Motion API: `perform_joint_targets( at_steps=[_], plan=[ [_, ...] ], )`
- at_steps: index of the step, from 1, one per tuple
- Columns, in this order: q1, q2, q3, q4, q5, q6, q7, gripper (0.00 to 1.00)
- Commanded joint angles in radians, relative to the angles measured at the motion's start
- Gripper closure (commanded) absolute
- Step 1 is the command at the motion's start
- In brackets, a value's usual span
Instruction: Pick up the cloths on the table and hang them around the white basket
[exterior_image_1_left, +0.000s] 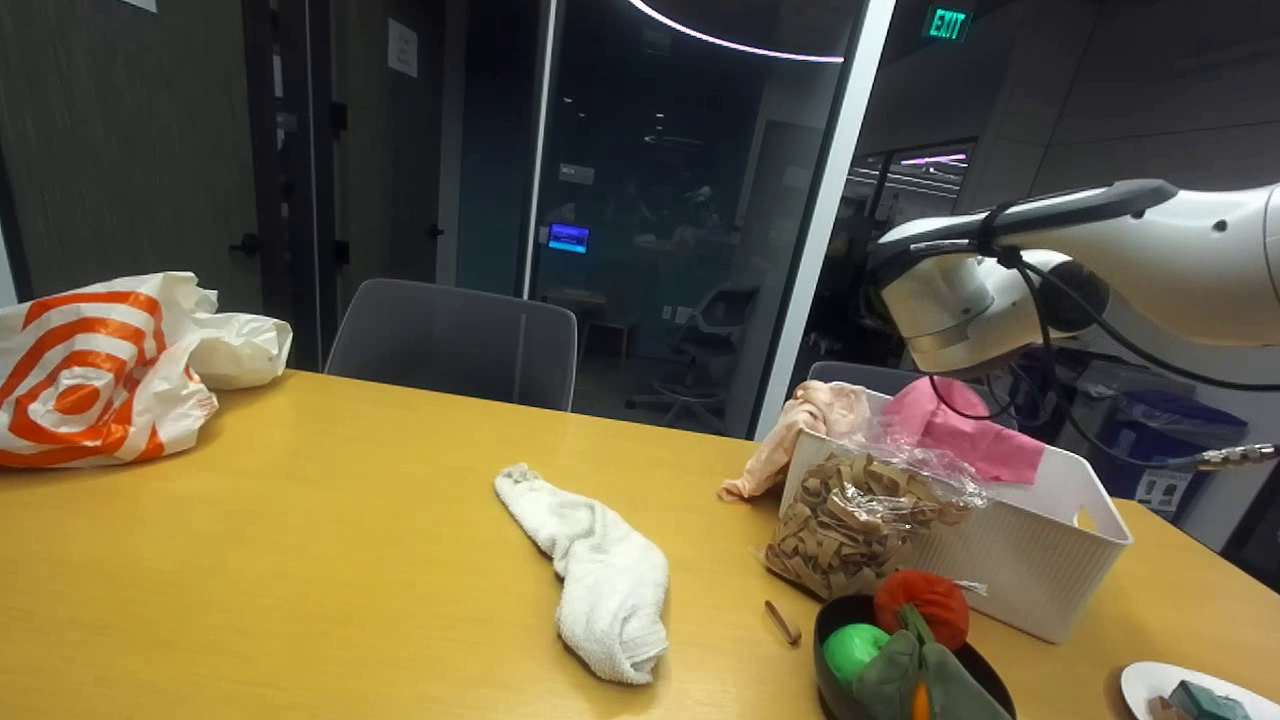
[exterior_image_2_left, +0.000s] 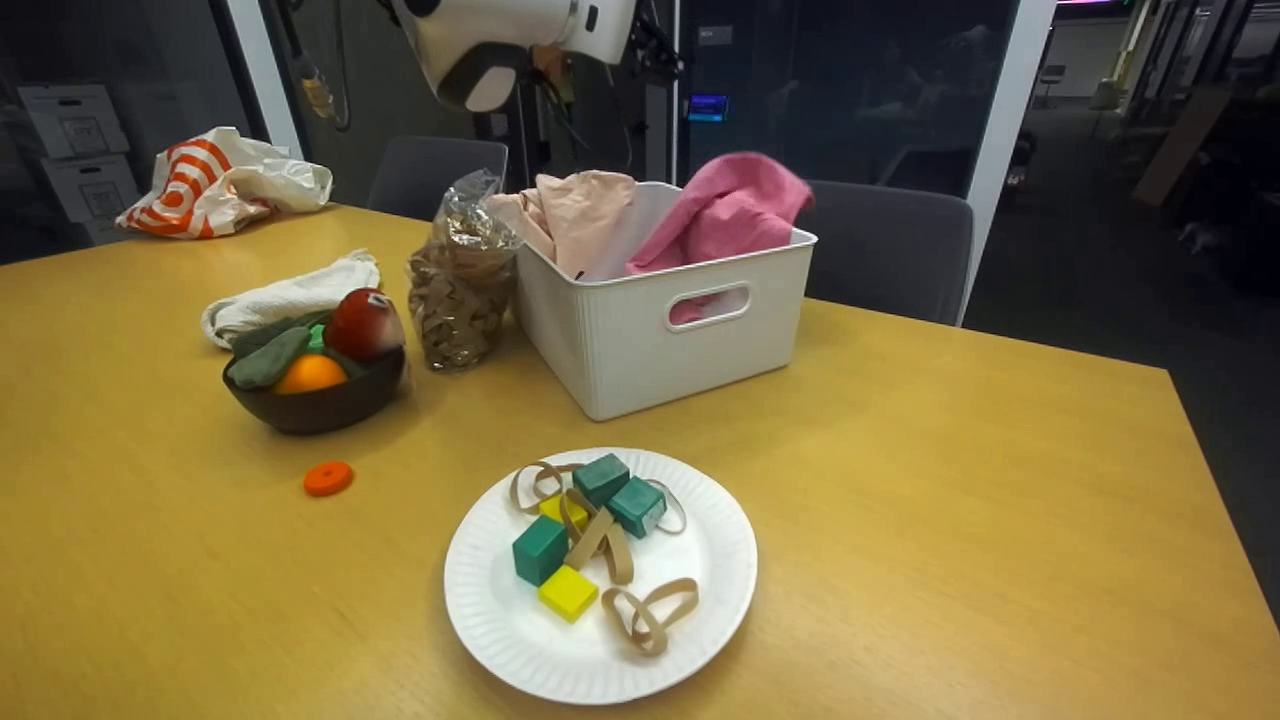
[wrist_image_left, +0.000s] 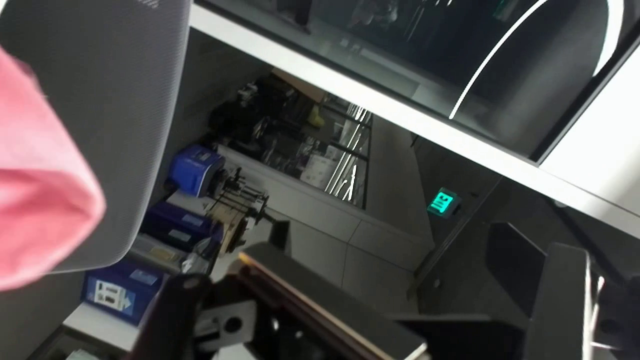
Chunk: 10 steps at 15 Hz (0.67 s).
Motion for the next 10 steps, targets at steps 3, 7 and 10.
perform_joint_targets(
  at_steps=[3, 7, 10],
  plan=[
    [-0.056, -0.063, 0.110, -0.044, -0.233, -0.113, 0.158, 0.00],
    [-0.163, -0.153, 0.282, -0.193, -0.424, -0.242, 0.240, 0.00],
    [-0.293, -0.240, 0.469, -0.353, -0.534, -0.310, 0.279, 0.00]
  ],
)
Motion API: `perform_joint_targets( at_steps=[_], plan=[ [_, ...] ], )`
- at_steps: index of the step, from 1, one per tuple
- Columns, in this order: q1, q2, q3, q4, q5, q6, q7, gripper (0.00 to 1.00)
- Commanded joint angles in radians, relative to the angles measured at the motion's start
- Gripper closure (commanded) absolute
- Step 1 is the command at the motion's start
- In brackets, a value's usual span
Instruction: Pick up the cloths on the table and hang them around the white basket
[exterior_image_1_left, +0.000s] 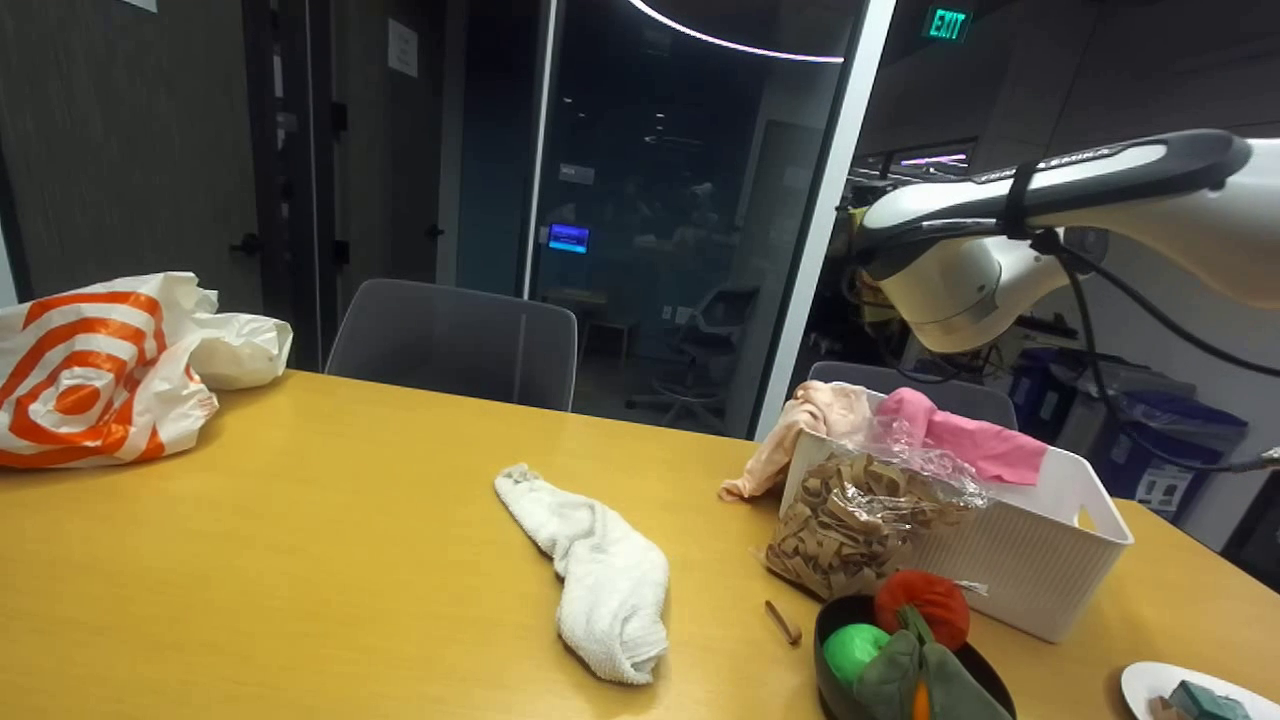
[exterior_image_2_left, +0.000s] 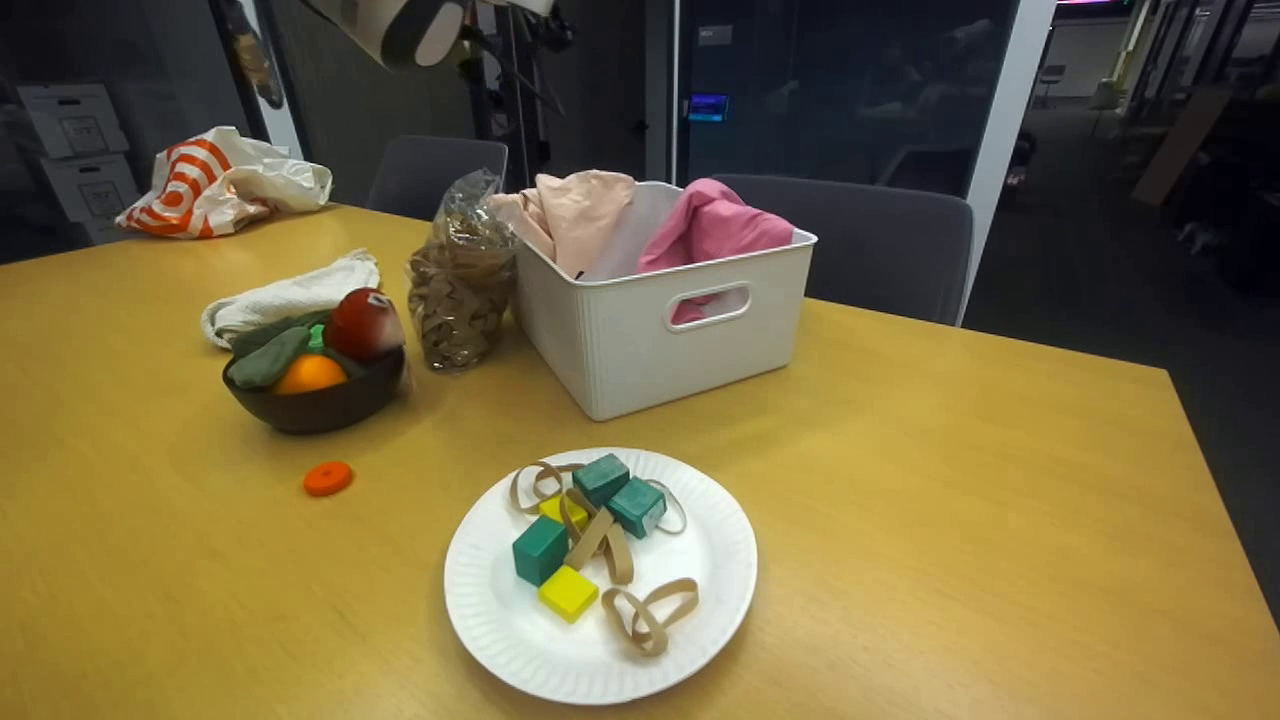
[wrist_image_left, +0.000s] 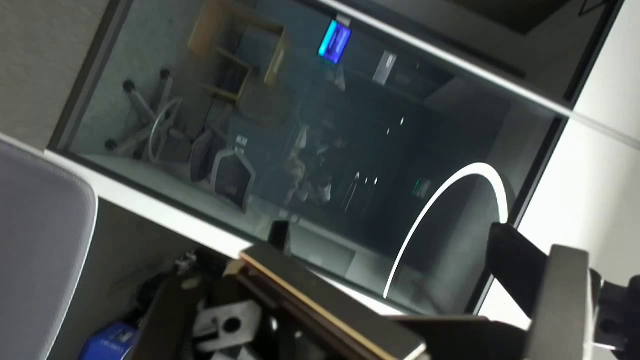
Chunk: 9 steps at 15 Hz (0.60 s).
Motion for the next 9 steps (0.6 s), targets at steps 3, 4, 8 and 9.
perform_joint_targets(
  at_steps=[3, 4, 8, 9],
  plan=[
    [-0.284, -0.186, 0.375, -0.310, -0.155, -0.163, 0.084, 0.00],
    [-0.332, -0.195, 0.449, -0.335, -0.160, -0.205, 0.082, 0.00],
    [-0.451, -0.215, 0.652, -0.392, -0.122, -0.425, 0.039, 0.00],
    [-0.450, -0.225, 0.660, -0.400, -0.118, -0.490, 0.041, 0.00]
  ],
)
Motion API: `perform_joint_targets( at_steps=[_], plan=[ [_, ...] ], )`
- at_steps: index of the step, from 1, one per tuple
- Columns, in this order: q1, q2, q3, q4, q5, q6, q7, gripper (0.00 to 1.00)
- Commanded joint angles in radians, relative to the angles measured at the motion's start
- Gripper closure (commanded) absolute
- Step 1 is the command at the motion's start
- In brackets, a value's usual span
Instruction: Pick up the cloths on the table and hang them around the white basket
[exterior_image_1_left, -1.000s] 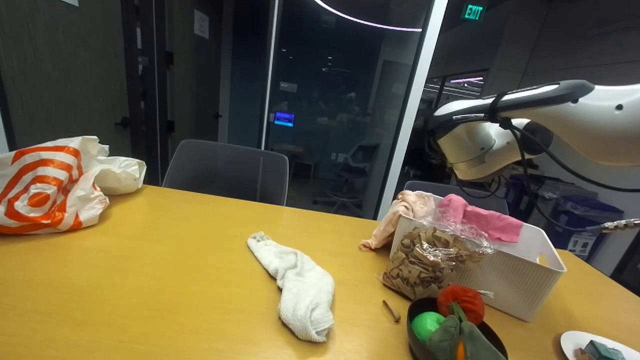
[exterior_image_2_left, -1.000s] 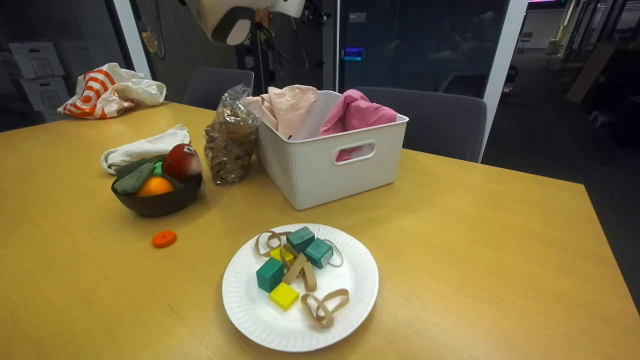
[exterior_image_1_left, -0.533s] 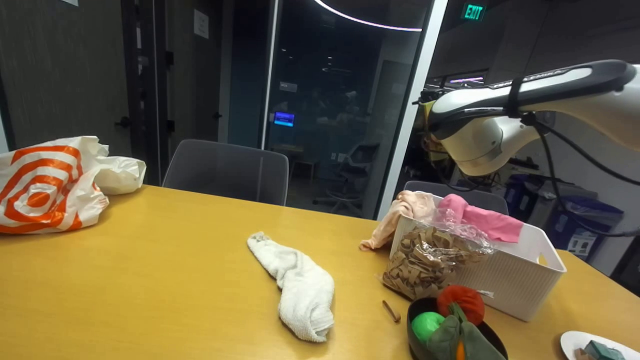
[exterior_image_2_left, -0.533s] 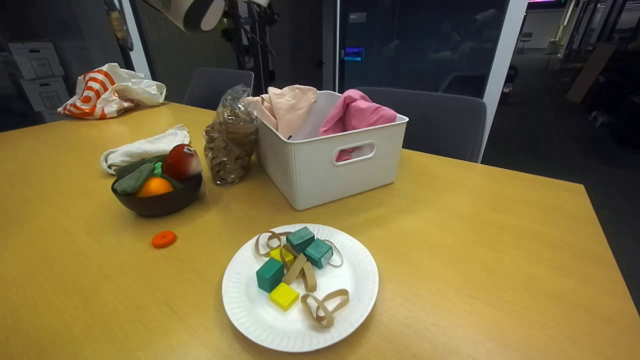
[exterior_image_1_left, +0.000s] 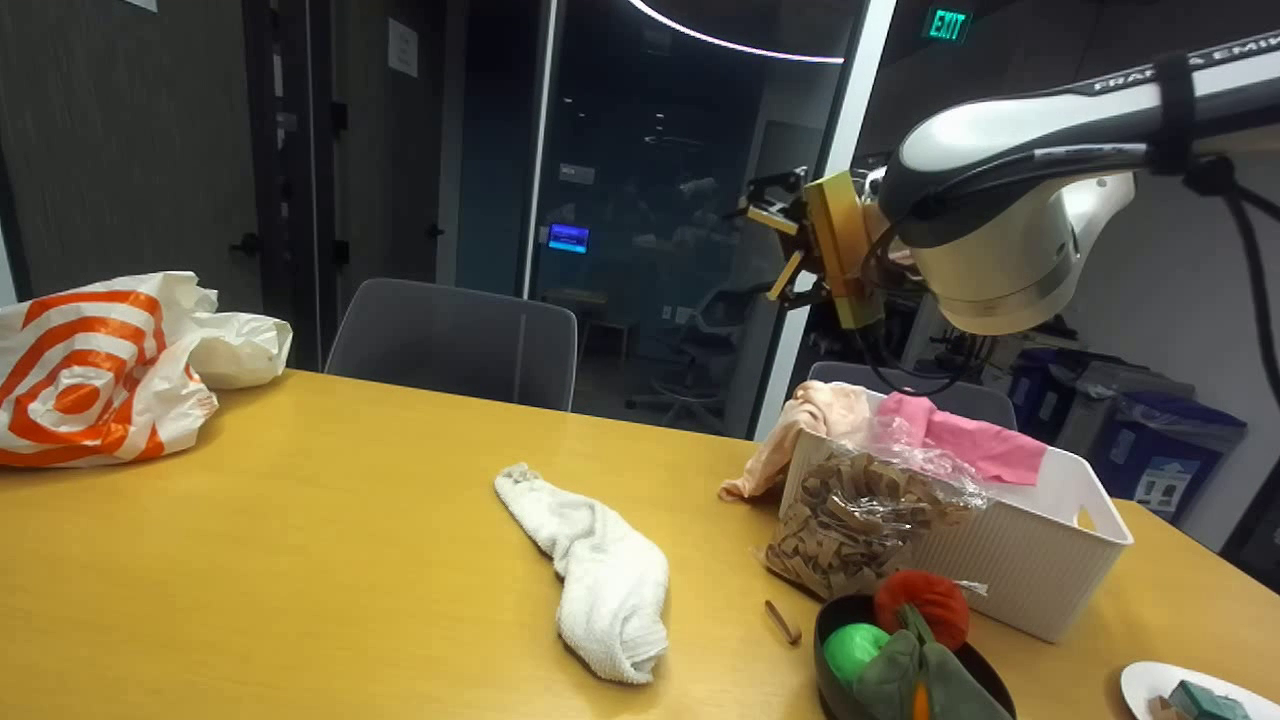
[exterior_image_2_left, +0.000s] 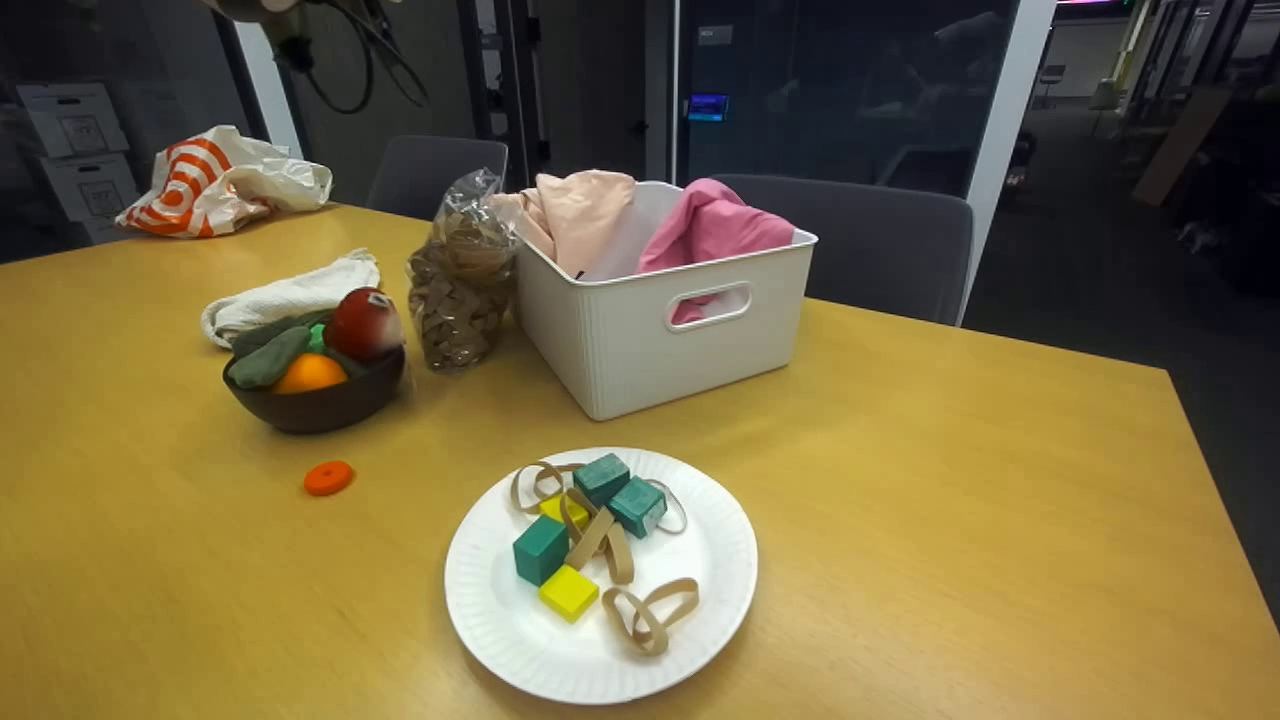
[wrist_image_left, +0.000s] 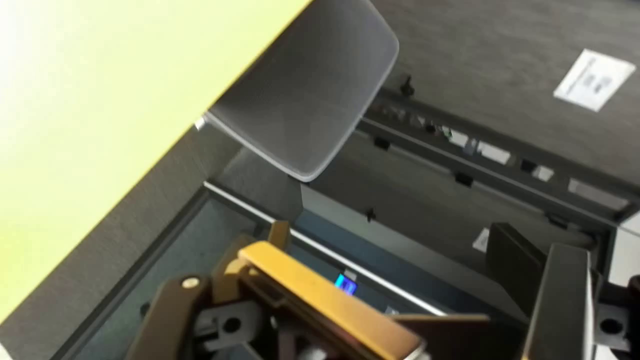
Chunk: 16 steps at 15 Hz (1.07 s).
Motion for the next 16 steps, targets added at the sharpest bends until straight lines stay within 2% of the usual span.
perform_joint_targets(
  at_steps=[1, 5, 6, 10, 14, 16],
  plan=[
    [-0.057, -0.052, 0.076, -0.050, 0.006, -0.202, 0.002, 0.00],
    [0.071, -0.096, -0.073, -0.083, -0.103, -0.380, 0.037, 0.00],
    [0.194, -0.140, -0.203, -0.077, 0.001, -0.426, -0.065, 0.00],
    [0.475, -0.112, -0.491, -0.080, -0.105, -0.519, -0.117, 0.00],
    [0.724, -0.060, -0.730, -0.062, -0.240, -0.591, -0.142, 0.00],
    [0.799, -0.049, -0.797, -0.061, -0.310, -0.631, -0.158, 0.00]
  ],
)
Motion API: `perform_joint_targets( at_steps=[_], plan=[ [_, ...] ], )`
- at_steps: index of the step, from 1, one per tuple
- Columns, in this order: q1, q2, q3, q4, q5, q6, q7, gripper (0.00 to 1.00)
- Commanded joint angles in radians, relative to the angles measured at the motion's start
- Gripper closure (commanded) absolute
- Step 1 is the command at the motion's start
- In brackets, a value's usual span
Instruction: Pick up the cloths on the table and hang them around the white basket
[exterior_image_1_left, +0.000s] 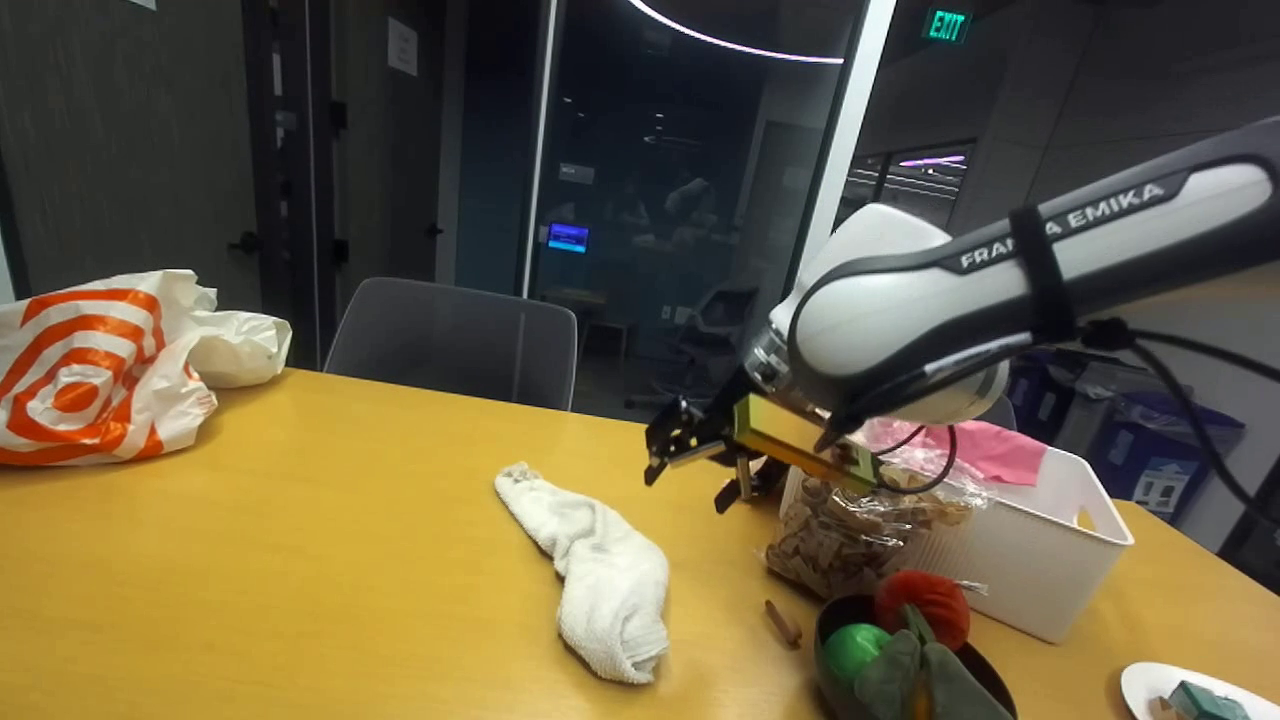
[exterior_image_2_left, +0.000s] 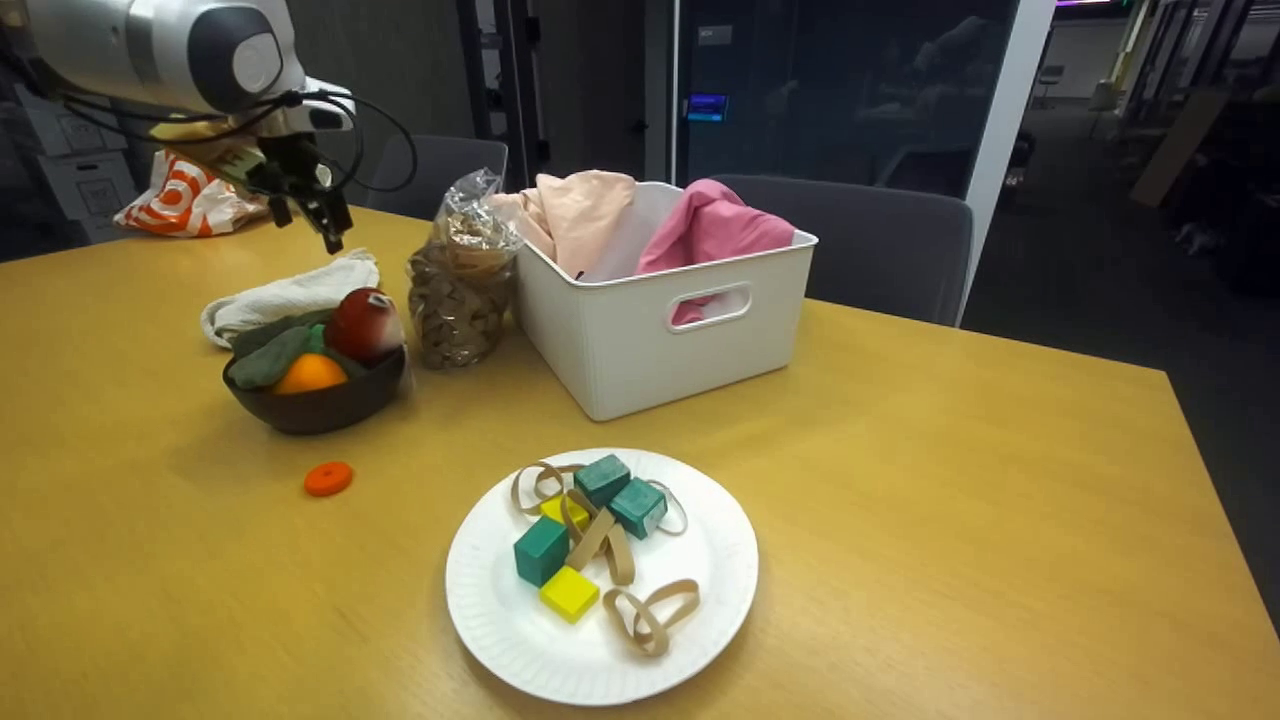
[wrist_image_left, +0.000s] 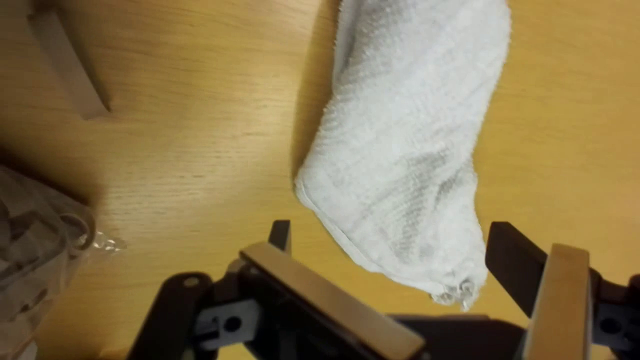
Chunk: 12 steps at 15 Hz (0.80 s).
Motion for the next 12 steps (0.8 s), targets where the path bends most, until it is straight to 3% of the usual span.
perform_joint_targets(
  at_steps=[1, 5, 12],
  plan=[
    [0.140, 0.021, -0.127, 0.023, -0.117, -0.075, -0.037, 0.00],
    [0.222, 0.059, -0.191, 0.030, -0.258, -0.138, -0.083, 0.00],
    [0.298, 0.070, -0.201, 0.012, -0.460, -0.125, -0.210, 0.00]
  ],
)
